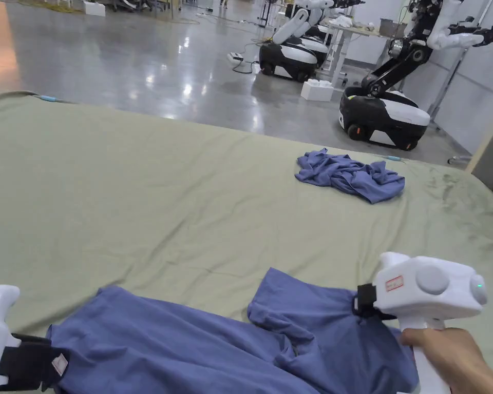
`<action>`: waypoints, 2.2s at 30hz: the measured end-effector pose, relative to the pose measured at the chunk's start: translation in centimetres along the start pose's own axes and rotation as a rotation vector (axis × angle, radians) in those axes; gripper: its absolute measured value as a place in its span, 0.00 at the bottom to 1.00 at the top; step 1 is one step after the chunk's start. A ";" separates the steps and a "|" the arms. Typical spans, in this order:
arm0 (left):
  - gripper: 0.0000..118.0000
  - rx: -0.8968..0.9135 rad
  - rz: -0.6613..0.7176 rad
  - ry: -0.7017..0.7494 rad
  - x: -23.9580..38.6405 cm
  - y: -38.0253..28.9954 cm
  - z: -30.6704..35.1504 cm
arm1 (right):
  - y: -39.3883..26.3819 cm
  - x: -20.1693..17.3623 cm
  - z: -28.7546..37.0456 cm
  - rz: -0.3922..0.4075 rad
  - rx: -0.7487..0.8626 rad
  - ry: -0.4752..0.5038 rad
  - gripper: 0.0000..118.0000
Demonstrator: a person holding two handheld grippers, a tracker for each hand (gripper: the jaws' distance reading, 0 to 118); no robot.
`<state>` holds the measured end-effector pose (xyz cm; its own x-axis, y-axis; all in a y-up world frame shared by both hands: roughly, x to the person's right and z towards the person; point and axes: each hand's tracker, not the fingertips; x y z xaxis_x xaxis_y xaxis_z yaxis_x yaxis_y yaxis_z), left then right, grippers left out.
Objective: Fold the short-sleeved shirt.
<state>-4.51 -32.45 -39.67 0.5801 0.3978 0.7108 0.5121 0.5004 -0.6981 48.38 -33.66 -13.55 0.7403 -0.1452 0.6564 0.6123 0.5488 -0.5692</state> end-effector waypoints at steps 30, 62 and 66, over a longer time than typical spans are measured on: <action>0.08 0.344 0.235 -0.130 -3.3 11.9 8.9 | 5.8 -2.0 18.0 -0.157 0.406 0.060 0.11; 0.08 0.146 0.389 -0.057 -14.2 7.9 -5.9 | 1.8 1.0 -2.8 -0.185 0.135 -0.029 0.11; 0.08 0.156 0.386 -0.057 -13.5 7.7 -5.7 | 1.2 1.8 -2.6 -0.184 0.172 -0.014 0.12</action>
<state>-4.77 -38.36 -55.10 0.6727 0.6183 0.4063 0.1595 0.4151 -0.8957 51.15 -35.40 -14.32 0.6161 -0.2452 0.7485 0.6794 0.6462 -0.3475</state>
